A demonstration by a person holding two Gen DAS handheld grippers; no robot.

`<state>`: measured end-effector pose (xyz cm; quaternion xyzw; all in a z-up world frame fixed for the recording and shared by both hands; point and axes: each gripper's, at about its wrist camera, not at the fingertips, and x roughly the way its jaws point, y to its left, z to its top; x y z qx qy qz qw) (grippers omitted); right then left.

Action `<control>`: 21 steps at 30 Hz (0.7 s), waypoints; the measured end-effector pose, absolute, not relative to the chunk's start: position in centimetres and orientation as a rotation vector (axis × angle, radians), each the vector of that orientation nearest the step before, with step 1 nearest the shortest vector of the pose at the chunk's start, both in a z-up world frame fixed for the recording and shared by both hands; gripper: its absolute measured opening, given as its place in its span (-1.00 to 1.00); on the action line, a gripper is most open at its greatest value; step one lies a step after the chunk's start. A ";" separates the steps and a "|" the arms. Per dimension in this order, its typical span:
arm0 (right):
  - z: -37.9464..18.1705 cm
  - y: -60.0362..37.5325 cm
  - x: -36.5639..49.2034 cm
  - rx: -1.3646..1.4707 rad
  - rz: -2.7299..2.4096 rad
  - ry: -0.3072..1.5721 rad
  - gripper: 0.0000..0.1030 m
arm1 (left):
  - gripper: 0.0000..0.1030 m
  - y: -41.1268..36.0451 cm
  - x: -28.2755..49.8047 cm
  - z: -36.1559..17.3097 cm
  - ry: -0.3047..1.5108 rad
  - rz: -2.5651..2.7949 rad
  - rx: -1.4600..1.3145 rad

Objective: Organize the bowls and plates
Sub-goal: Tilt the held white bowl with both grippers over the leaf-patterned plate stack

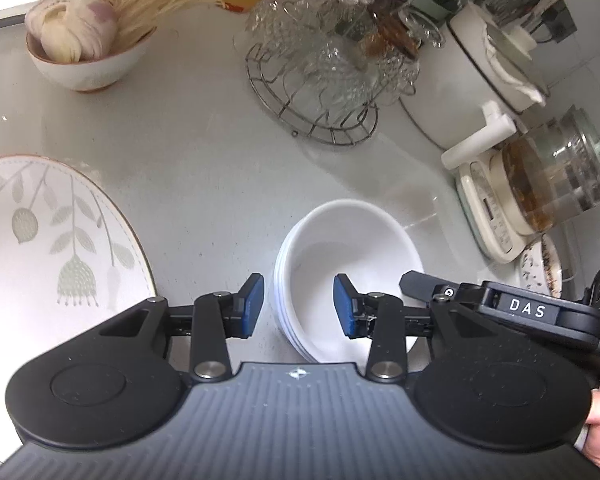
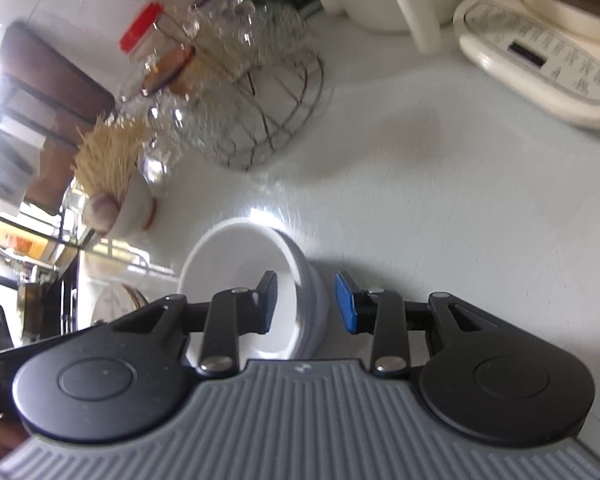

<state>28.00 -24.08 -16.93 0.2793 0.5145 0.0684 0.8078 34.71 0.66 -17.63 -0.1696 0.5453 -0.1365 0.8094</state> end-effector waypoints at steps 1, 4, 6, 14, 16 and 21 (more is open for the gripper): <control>-17.2 -24.0 28.0 0.599 0.153 1.110 -0.30 | -0.15 0.5 34.7 -17.8 1.171 -0.288 -0.364; -18.0 -24.0 28.1 0.610 0.168 1.134 -0.31 | -0.15 0.3 34.4 -18.3 1.180 -0.266 -0.365; -18.5 -24.0 28.3 0.617 0.171 1.152 -0.33 | -0.15 0.2 34.1 -18.4 1.183 -0.251 -0.369; -19.3 -23.8 28.7 0.646 0.198 1.188 -0.34 | -0.15 -0.3 33.5 -18.1 1.171 -0.217 -0.340; -19.5 -23.7 28.8 0.650 0.204 1.194 -0.36 | -0.15 -0.3 33.3 -17.9 1.165 -0.210 -0.339; -19.8 -23.8 29.0 0.664 0.206 1.203 -0.48 | -0.15 0.0 32.9 -17.6 1.161 -0.195 -0.340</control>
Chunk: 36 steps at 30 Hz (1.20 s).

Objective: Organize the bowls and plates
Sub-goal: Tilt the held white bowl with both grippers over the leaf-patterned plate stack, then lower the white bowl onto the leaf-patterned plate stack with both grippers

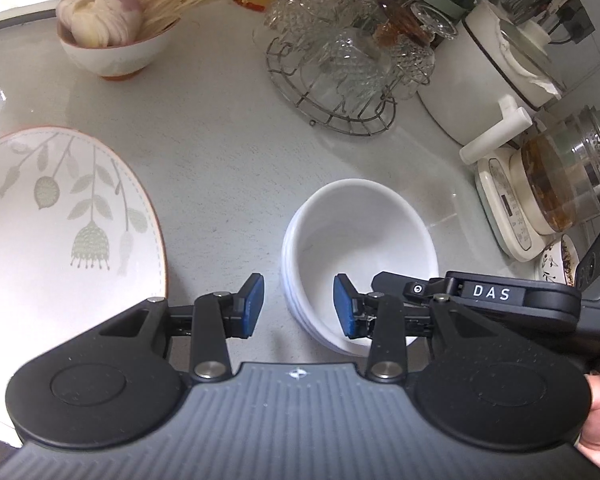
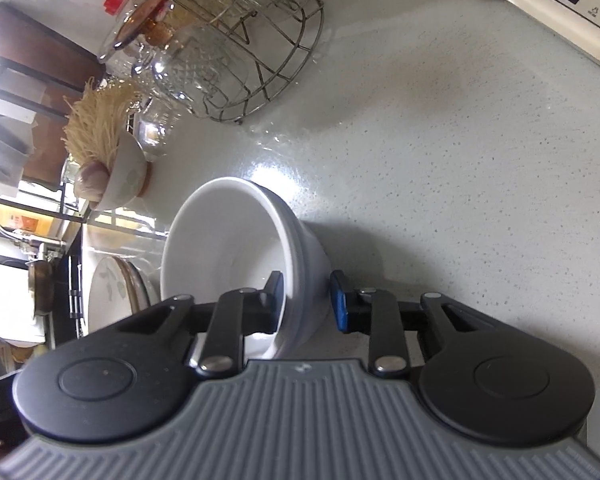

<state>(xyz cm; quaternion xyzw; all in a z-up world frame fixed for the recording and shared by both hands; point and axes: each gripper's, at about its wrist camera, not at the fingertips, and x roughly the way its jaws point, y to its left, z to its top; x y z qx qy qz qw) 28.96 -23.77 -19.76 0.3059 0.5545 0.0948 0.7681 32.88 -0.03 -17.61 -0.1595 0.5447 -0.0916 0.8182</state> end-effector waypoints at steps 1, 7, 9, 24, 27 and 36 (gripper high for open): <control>-19.8 -23.9 28.9 0.676 0.204 1.205 -0.50 | -0.15 0.1 32.8 -17.7 1.164 -0.192 -0.343; -19.6 -23.9 28.7 0.665 0.196 1.199 -0.61 | -0.15 0.0 33.0 -18.6 1.188 -0.194 -0.369; -19.5 -24.0 28.5 0.661 0.189 1.196 -0.61 | -0.15 0.2 33.1 -18.8 1.183 -0.200 -0.409; -19.4 -24.9 27.5 0.673 0.134 1.197 -0.63 | -0.33 -0.9 33.7 -20.6 1.214 -0.192 -0.484; -19.6 -25.0 27.6 0.671 0.149 1.207 -0.63 | -0.43 -1.2 33.7 -21.0 1.222 -0.180 -0.496; -19.2 -24.8 27.9 0.577 0.243 1.226 -0.63 | -0.59 -1.4 32.9 -20.9 1.219 -0.085 -0.535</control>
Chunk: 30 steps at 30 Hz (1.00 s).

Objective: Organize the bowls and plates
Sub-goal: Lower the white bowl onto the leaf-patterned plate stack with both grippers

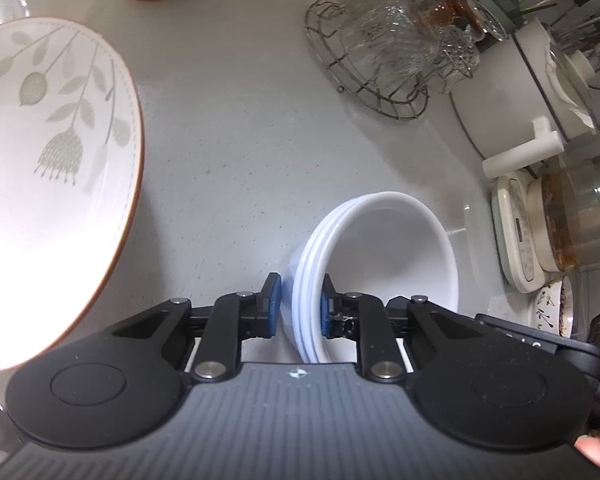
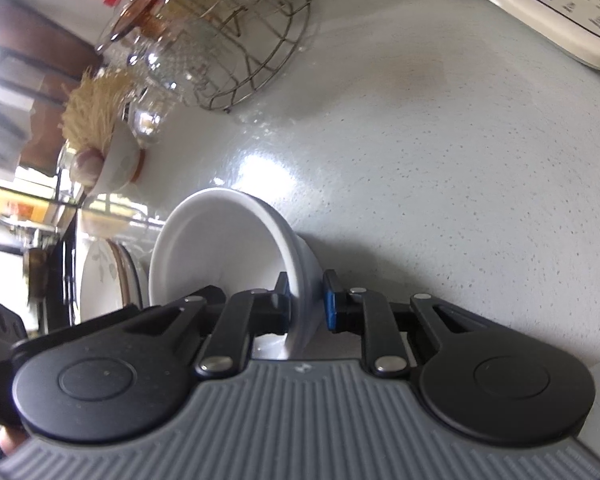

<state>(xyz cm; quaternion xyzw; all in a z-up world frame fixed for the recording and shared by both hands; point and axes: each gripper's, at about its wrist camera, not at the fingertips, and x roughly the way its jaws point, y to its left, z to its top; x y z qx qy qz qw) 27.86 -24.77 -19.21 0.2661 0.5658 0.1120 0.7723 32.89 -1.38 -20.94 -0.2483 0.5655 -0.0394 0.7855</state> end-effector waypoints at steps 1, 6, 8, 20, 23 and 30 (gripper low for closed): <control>-19.1 -24.6 27.8 0.555 0.255 1.224 -0.63 | -0.61 -1.4 32.7 -20.8 1.219 -0.075 -0.529; -18.3 -23.9 27.9 0.480 0.302 1.226 -0.63 | -0.63 -1.7 31.9 -20.0 1.212 -0.044 -0.512; -17.8 -23.7 27.8 0.466 0.311 1.232 -0.63 | -0.63 -1.4 31.5 -19.7 1.213 -0.046 -0.526; -11.9 -20.3 26.9 0.408 0.317 1.153 -0.62 | -0.60 2.8 30.3 -14.0 1.176 -0.157 -0.540; -10.7 -19.3 26.8 0.419 0.309 1.133 -0.62 | -0.59 4.2 30.2 -12.7 1.158 -0.181 -0.541; -8.6 -15.8 27.3 0.402 0.329 1.084 -0.62 | -0.58 8.1 30.0 -10.8 1.102 -0.203 -0.564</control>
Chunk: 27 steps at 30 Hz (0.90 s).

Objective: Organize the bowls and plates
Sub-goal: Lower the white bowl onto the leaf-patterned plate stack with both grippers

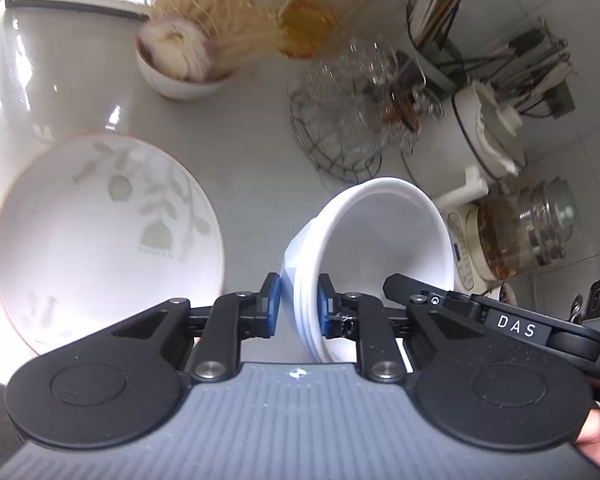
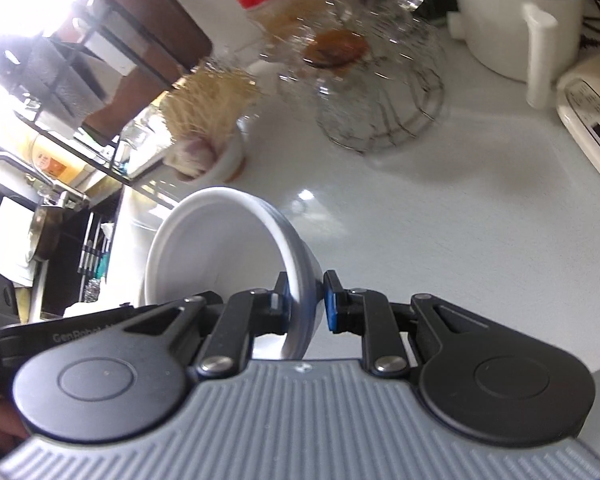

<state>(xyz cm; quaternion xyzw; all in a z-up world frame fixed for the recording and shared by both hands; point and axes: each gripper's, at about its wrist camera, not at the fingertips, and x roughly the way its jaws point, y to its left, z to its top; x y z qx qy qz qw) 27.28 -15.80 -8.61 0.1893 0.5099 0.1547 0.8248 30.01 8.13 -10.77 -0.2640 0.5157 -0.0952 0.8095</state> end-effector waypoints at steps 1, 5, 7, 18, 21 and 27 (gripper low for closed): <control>-8.4 -15.2 27.4 0.399 0.335 1.079 -0.62 | -0.58 8.7 30.0 -10.5 1.093 -0.202 -0.567; -7.9 -13.0 27.5 0.372 0.360 1.069 -0.62 | -0.58 11.1 29.6 -9.8 1.064 -0.183 -0.579; -7.8 -12.0 27.7 0.363 0.369 1.068 -0.62 | -0.58 12.2 29.4 -9.9 1.057 -0.175 -0.593; -9.2 -6.3 28.0 0.358 0.362 1.090 -0.62 | -0.58 17.7 28.7 -11.2 1.051 -0.155 -0.605; -10.1 -5.0 28.0 0.366 0.345 1.109 -0.62 | -0.59 19.2 29.1 -12.3 1.073 -0.161 -0.613; -12.1 -3.0 28.0 0.361 0.302 1.153 -0.62 | -0.59 21.1 29.8 -14.4 1.125 -0.191 -0.584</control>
